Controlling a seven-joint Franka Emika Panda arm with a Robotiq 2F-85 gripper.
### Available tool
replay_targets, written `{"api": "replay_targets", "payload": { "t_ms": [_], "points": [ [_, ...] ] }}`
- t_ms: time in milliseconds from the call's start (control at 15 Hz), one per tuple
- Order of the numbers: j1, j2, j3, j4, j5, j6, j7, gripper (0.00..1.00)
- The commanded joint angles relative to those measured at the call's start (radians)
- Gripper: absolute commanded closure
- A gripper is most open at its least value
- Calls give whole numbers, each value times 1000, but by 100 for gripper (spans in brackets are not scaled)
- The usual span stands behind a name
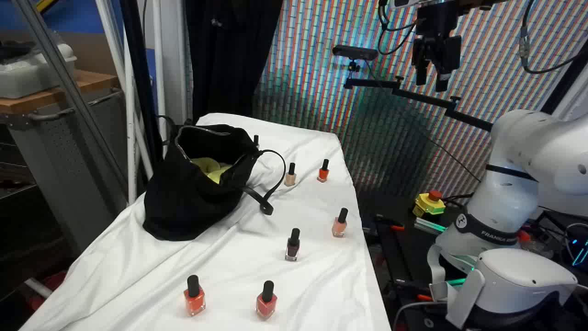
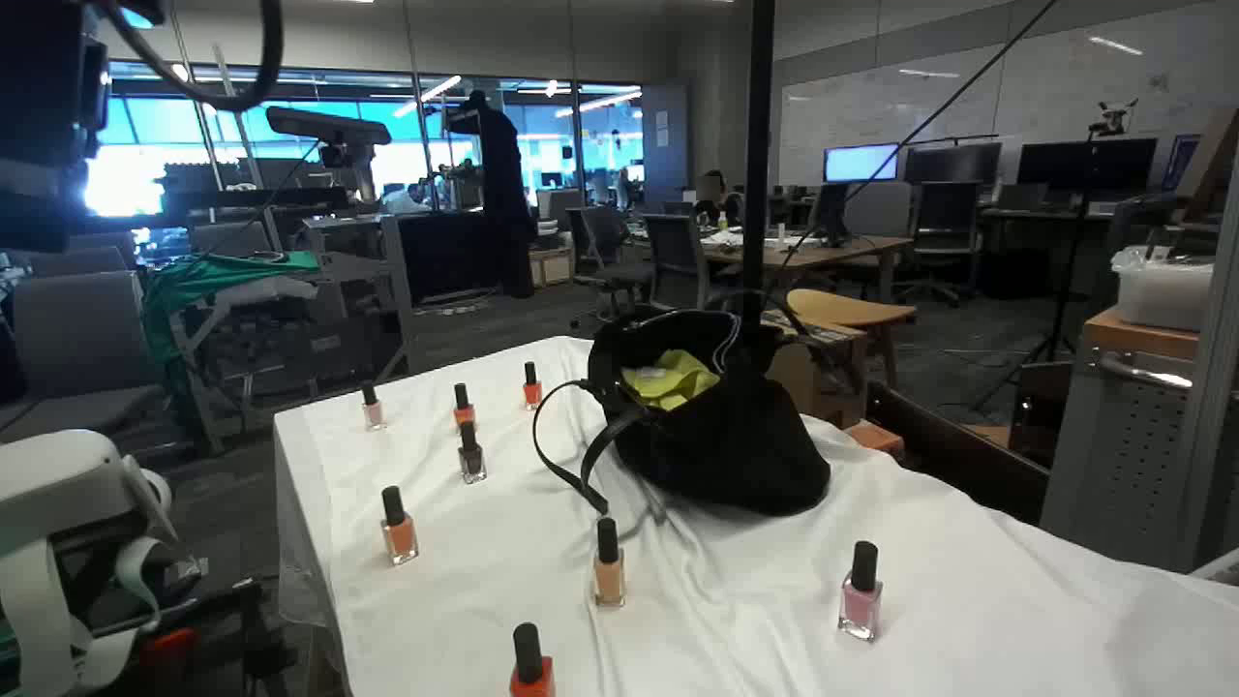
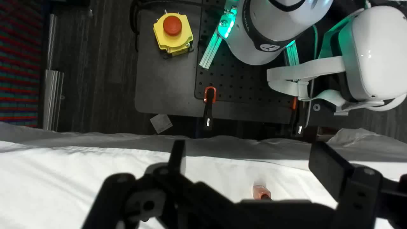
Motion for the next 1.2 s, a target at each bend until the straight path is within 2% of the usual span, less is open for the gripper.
{"api": "replay_targets", "payload": {
  "t_ms": [0, 200, 400, 800, 1133],
  "points": [
    [13, -1, -8, 5, -4, -3, 7, 0],
    [13, -5, -8, 10, -4, -3, 7, 0],
    [21, 11, -1, -25, -13, 51, 13, 0],
    [40, 76, 6, -119, -10, 273, 3, 0],
    [50, 184, 25, -193, -17, 491, 1, 0]
  ]
}}
